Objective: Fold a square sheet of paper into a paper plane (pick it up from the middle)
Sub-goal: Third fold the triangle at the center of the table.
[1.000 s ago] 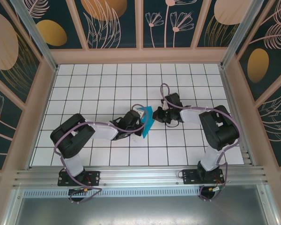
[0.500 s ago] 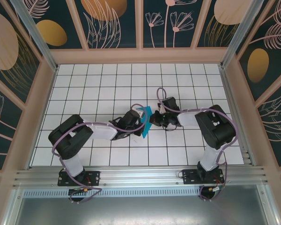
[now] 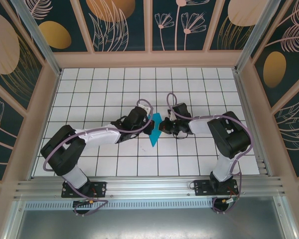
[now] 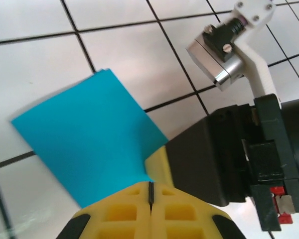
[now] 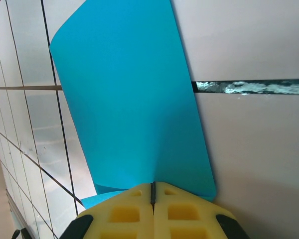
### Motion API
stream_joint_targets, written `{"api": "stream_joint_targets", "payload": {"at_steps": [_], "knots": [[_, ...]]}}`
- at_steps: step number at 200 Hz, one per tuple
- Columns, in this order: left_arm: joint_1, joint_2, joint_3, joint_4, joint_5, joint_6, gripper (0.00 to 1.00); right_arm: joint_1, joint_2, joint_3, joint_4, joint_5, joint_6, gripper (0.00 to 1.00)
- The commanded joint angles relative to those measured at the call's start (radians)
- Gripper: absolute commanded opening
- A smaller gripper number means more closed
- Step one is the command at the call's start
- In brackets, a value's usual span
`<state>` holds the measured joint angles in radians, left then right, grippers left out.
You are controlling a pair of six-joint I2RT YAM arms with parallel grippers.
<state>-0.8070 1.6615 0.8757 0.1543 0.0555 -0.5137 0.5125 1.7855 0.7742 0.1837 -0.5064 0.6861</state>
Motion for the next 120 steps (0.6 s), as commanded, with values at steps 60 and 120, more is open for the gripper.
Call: {"api": "stream_joint_targets", "payload": {"at_steps": [60,120], "knots": [[0.006,0.187,0.008,-0.036,0.021,-0.064,0.0,0.003,0.004,0.024,-0.041,0.008,-0.02,0.07],[0.006,0.165,-0.055,0.016,0.034,-0.076,0.0,0.022,-0.156,-0.02,-0.016,-0.027,0.013,0.1]]}}
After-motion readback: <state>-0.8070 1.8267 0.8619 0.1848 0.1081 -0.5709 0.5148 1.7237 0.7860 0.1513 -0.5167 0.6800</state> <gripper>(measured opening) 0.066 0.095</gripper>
